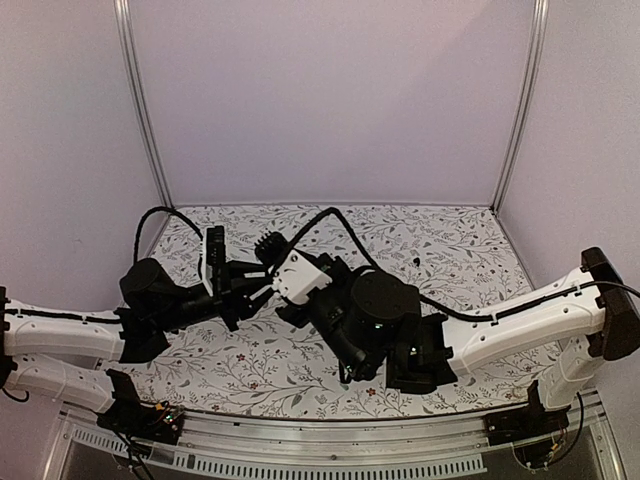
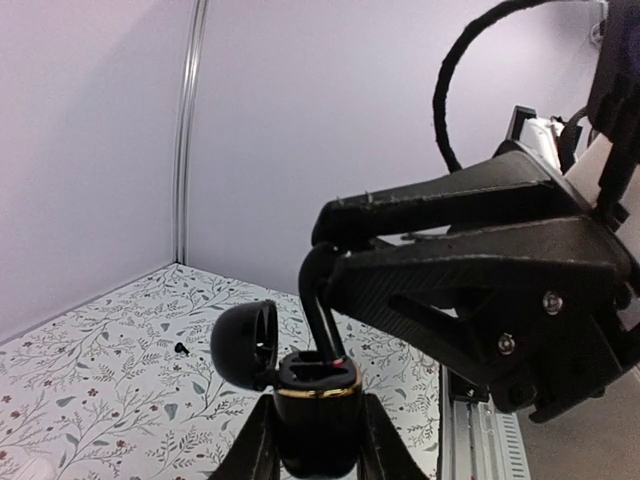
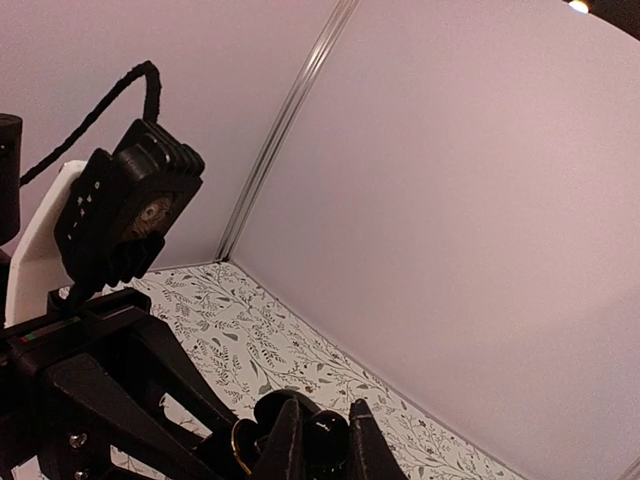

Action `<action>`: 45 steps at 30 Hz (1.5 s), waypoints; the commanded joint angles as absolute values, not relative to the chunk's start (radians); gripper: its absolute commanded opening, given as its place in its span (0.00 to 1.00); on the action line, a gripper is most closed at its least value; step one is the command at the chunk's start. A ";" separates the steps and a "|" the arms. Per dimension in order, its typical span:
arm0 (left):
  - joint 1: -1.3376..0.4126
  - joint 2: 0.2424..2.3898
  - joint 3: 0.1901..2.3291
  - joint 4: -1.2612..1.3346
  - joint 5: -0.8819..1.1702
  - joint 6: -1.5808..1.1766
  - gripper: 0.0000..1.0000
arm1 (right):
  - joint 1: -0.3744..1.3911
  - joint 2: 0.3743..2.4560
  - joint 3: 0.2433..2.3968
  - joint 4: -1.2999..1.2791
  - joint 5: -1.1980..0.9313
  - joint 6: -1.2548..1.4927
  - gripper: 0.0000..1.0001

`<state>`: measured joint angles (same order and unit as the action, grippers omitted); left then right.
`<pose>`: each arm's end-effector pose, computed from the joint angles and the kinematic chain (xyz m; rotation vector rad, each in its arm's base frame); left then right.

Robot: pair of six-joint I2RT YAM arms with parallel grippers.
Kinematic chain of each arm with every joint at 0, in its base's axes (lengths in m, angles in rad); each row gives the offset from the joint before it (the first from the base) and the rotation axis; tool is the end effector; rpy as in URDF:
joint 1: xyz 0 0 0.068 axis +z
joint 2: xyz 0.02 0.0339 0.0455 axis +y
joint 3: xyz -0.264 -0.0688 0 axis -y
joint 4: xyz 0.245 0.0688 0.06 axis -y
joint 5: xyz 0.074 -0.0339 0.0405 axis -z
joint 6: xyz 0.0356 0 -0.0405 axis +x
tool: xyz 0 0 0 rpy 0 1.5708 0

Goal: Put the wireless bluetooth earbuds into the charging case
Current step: Insert the left earbud into the left side groove of the charging case.

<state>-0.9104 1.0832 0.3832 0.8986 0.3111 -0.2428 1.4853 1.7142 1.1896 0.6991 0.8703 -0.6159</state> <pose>0.1313 -0.1868 0.2561 0.7418 1.2865 -1.1629 0.0609 0.3915 0.3208 -0.7562 1.2483 0.1024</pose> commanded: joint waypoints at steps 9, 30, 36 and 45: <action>-0.898 1.089 0.413 0.908 0.339 -0.258 0.00 | 1.493 1.763 1.185 0.793 0.895 -0.687 0.05; -0.887 1.084 0.422 0.912 0.326 -0.273 0.00 | 1.532 1.823 1.164 0.955 0.901 -0.823 0.06; -0.882 1.082 0.423 0.912 0.326 -0.275 0.00 | 1.540 1.836 1.141 1.028 0.888 -0.871 0.06; -0.880 1.086 0.427 0.912 0.336 -0.277 0.00 | 1.543 1.851 1.127 1.075 0.860 -0.925 0.08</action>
<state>-0.9009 1.0889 0.3927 0.8925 0.3553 -0.2668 1.5139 1.8229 1.1408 1.0451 0.9039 -0.9051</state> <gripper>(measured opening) 0.215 0.111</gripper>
